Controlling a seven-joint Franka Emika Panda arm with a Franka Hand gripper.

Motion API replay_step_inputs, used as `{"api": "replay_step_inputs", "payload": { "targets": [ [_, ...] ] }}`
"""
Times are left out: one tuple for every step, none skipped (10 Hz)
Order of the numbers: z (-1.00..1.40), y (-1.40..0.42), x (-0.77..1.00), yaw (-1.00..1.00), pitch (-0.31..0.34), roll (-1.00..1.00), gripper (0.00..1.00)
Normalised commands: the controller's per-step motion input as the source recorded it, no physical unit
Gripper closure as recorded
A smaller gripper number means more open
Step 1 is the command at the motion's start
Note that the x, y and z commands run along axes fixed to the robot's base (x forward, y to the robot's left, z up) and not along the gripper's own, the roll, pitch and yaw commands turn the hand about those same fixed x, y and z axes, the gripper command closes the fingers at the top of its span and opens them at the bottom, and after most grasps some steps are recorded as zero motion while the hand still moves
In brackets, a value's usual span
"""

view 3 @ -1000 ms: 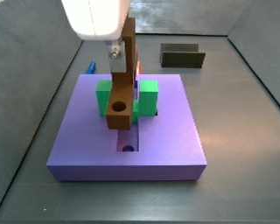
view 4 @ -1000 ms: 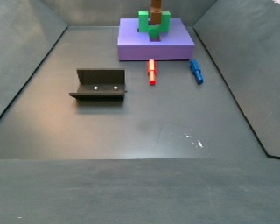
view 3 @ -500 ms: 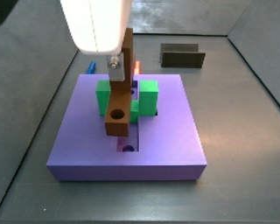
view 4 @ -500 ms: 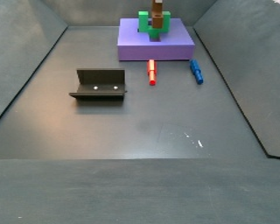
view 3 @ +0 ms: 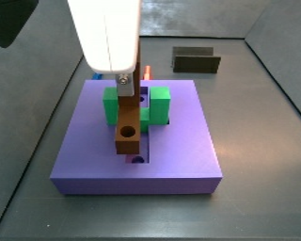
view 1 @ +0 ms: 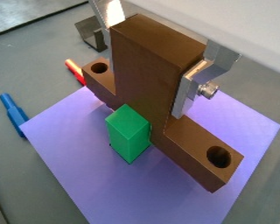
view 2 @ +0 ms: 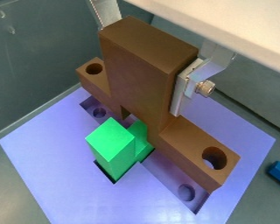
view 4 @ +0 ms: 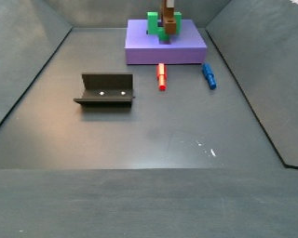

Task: Pick up the brown object. Move up. Move to above the board. Insert the brown object.
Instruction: Insert the brown object.

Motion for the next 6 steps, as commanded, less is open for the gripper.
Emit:
{"api": "replay_step_inputs", "payload": {
  "targets": [
    [-0.04, 0.00, 0.44, 0.05, 0.054, 0.07, 1.00],
    [0.00, 0.07, 0.52, 0.00, 0.101, 0.03, 1.00],
    [0.00, 0.09, 0.36, 0.00, 0.091, 0.05, 1.00],
    [-0.01, 0.04, 0.17, 0.00, 0.044, 0.00, 1.00],
    [-0.04, 0.04, 0.00, -0.03, -0.006, -0.07, 1.00],
    [-0.17, 0.00, -0.05, -0.06, -0.043, -0.07, 1.00]
  ]
}}
